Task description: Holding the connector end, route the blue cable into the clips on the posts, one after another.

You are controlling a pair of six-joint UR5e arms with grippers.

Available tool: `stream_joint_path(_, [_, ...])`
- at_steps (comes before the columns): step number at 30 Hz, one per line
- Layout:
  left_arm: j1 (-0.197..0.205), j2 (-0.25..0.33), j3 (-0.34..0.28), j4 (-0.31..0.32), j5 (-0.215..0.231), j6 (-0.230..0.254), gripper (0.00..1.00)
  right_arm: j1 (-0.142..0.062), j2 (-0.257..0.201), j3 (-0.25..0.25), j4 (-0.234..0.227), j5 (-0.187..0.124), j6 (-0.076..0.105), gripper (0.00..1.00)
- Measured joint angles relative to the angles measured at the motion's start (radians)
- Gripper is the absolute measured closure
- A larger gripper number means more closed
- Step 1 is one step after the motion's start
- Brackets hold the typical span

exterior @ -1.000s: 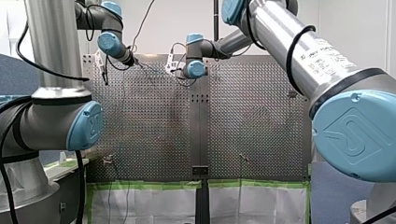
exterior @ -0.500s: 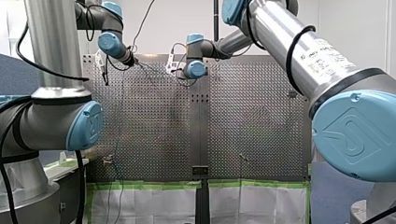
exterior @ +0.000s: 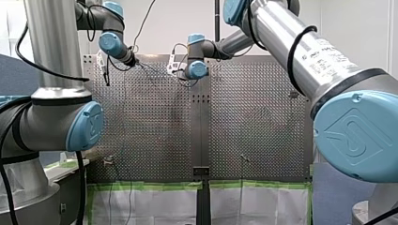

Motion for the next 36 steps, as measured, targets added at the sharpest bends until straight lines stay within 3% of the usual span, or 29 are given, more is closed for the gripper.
stream_joint_path(10, [-0.014,0.009,0.0,-0.013,-0.002,0.016,0.0,-0.002,0.0,0.002,0.007,0.002,0.001,1.0])
stream_joint_path(16, [-0.03,0.021,0.0,-0.014,-0.033,0.045,0.0,-0.005,0.0,0.003,0.012,0.003,0.002,1.0])
stream_joint_path(27, [-0.064,0.029,0.0,-0.013,-0.03,0.142,0.0,-0.017,-0.002,0.002,0.013,0.004,0.003,1.0])
stream_joint_path(36, [-0.09,-0.025,0.0,-0.032,-0.042,0.232,0.0,-0.021,-0.018,0.002,0.014,0.003,-0.001,1.0])
